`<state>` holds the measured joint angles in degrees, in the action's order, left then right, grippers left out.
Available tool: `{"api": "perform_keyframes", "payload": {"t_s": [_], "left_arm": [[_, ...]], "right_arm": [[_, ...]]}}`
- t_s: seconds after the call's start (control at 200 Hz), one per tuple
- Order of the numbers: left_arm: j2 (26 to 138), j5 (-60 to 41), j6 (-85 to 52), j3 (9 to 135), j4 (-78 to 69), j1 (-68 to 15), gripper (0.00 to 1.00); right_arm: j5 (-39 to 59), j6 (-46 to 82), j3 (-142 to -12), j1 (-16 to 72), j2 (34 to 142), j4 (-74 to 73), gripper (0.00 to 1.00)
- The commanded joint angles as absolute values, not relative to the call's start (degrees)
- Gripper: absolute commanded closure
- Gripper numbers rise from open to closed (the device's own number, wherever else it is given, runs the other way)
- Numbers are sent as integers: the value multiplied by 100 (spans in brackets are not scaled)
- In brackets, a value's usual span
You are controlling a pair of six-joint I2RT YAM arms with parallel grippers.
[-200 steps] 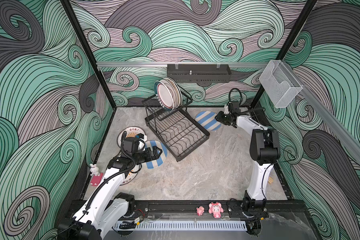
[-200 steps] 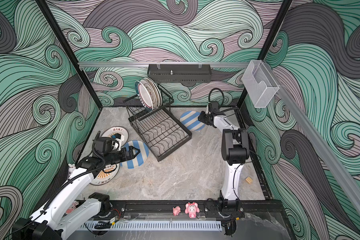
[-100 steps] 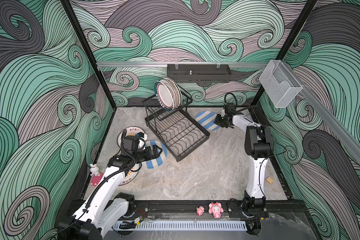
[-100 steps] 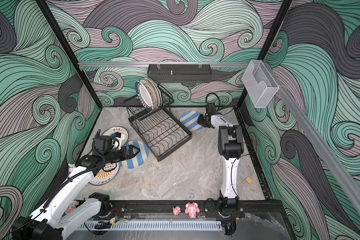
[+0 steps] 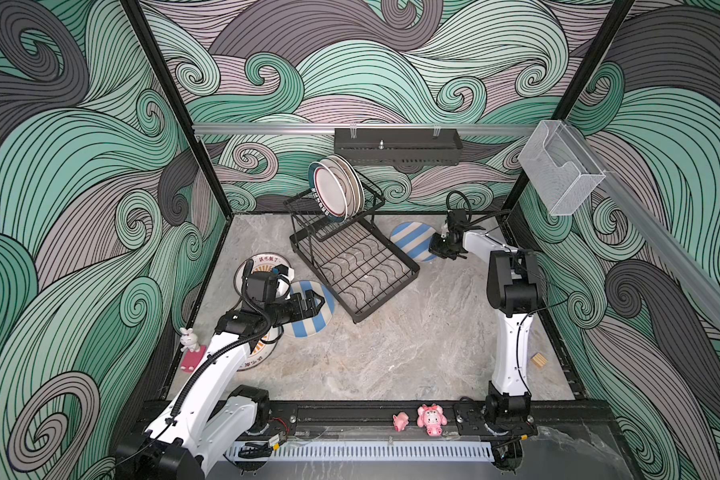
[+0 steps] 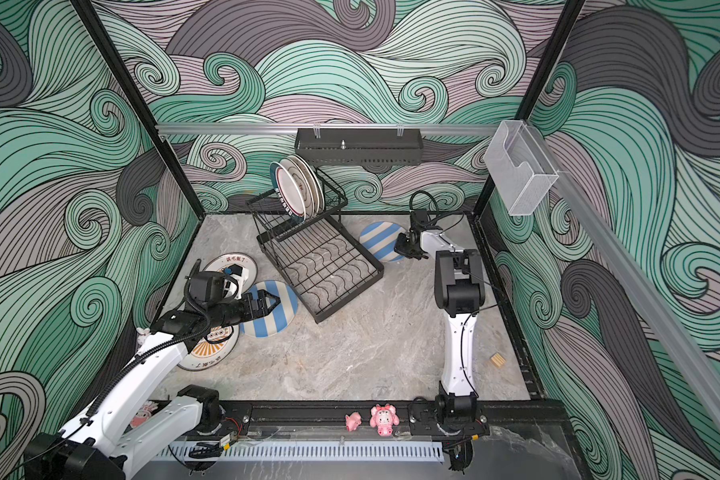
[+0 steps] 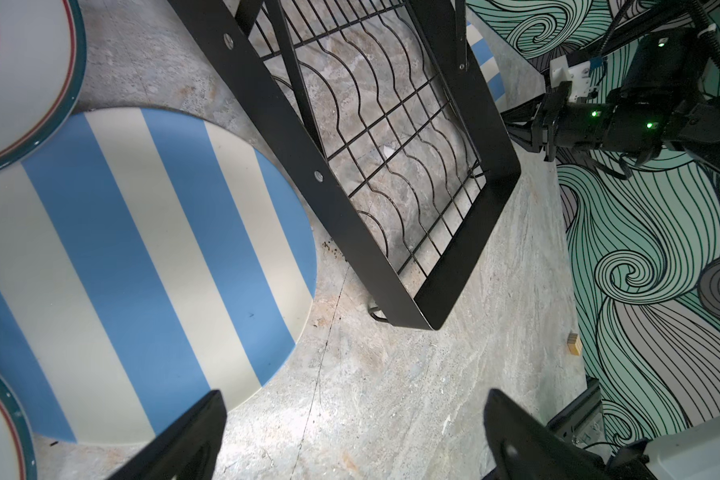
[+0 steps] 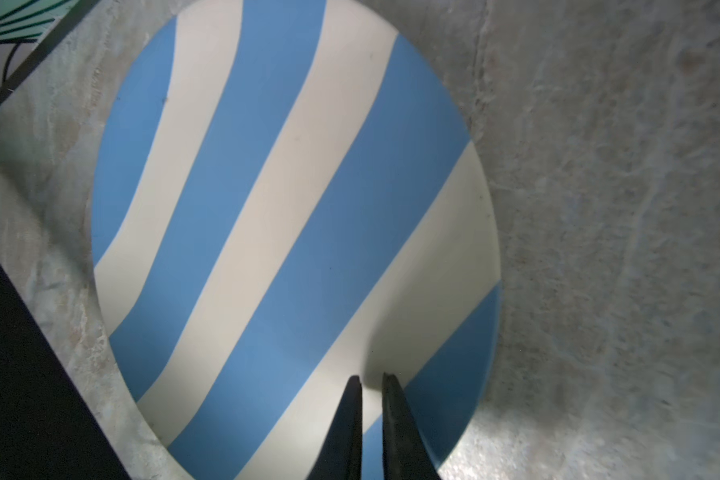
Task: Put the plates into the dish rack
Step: 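Move the right gripper down to the rim of the blue-and-white striped plate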
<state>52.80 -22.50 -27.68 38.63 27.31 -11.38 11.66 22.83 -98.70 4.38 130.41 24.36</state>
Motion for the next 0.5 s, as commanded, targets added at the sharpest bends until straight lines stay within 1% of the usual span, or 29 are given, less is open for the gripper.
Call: {"api": "perform_keyframes", "payload": {"t_s": [0.0, 0.205, 0.495], "left_arm": [[5282, -2247, -2776, 3918, 2737, -1109, 1], [5276, -2266, -2782, 3937, 2742, -1112, 2], [5228, -2289, -2771, 3929, 2729, -1109, 1]], "right_arm": [[942, 2168, -9807, 485, 12958, 2538, 87], [742, 1981, -9680, 473, 12841, 2695, 88], [701, 1995, -8953, 457, 12243, 2523, 89]]}}
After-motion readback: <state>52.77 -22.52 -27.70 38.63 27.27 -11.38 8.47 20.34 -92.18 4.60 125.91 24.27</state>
